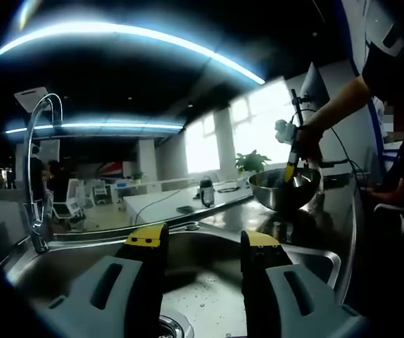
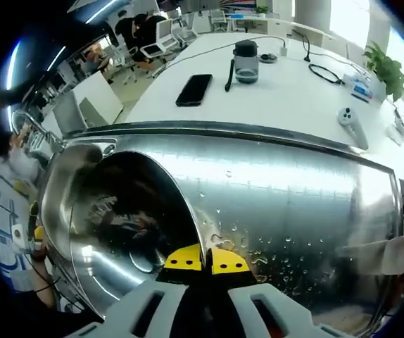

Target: Pick up bowl with dirty water move over sink pour dirty water into sink return bowl to place

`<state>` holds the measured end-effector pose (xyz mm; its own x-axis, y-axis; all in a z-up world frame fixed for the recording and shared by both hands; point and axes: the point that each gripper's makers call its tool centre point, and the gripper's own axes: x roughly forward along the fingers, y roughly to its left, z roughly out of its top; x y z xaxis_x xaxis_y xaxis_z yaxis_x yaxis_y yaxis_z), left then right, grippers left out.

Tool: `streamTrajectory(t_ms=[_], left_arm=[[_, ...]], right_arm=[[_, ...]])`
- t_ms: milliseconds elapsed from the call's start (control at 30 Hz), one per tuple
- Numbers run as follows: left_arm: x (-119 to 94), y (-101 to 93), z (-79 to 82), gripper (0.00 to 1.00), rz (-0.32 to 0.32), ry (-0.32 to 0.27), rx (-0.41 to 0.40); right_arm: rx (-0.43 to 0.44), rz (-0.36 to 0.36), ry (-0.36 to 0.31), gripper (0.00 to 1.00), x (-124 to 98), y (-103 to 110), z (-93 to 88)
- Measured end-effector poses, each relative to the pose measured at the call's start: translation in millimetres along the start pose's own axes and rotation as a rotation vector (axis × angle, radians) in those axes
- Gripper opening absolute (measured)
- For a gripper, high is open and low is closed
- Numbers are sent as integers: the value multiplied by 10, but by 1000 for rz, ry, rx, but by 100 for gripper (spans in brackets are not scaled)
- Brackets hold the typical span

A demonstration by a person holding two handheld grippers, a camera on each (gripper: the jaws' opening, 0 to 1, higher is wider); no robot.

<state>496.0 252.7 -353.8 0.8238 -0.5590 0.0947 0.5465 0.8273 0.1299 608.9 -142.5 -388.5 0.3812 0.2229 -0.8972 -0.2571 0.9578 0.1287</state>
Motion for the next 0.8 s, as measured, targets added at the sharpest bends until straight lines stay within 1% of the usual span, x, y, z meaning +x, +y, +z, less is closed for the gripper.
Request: streamTrajectory(t_ms=[133,367,567,733,800], left_arm=[[5,-9,-3,40,-3,3,3],[2,-7,2,40,-3,1,4],[-3,-12,10,40,-5,-2,7],[-7,0,19,40,0,-7,4],[-6,-5,21,40,-2,-8,3]], right_arm=[[-34,-11,-6,0,-11,23,41],[-40,-19,-4,0,-16,13,63],[-59,-34,-9,0,-41,54,88],[-103,-60,-29,0,-68,89,198],[-120,-57,-45,0,-94,148,254]])
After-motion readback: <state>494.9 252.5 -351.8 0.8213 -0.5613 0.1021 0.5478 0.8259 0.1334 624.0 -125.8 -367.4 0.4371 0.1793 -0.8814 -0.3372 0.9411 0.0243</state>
